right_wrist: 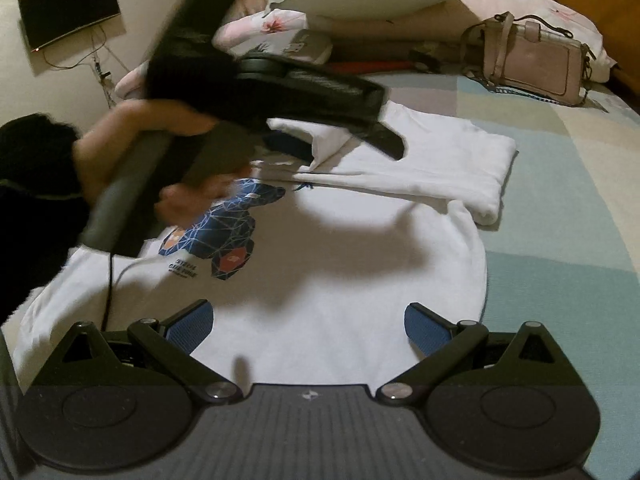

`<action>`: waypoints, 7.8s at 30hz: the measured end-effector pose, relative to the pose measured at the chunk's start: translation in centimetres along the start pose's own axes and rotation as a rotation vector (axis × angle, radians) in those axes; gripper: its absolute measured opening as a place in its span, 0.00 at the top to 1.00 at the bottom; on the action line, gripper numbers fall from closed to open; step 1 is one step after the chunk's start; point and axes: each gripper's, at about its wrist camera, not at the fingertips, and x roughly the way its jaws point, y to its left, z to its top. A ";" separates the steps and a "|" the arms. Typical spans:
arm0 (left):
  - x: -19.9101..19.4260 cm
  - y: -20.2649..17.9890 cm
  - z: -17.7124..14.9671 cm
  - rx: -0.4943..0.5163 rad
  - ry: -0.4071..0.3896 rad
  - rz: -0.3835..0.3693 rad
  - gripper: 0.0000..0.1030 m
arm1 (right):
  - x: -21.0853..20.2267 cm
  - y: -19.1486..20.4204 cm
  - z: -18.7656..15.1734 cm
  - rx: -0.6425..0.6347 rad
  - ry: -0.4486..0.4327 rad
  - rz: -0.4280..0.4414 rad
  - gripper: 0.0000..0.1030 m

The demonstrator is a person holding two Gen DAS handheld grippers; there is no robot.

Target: Fold clothes

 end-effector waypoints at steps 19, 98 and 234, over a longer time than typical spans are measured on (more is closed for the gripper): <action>-9.4 13.4 -5.7 -0.028 -0.130 0.093 0.01 | 2.3 0.9 3.2 0.062 -0.065 -0.046 0.00; -13.8 11.5 -9.4 0.125 -0.235 0.311 0.01 | 14.9 7.2 12.7 -0.332 -0.053 -0.628 0.00; -10.4 20.2 0.4 -0.266 -0.120 0.052 0.01 | 3.4 5.6 5.2 -0.075 -0.244 -0.241 0.26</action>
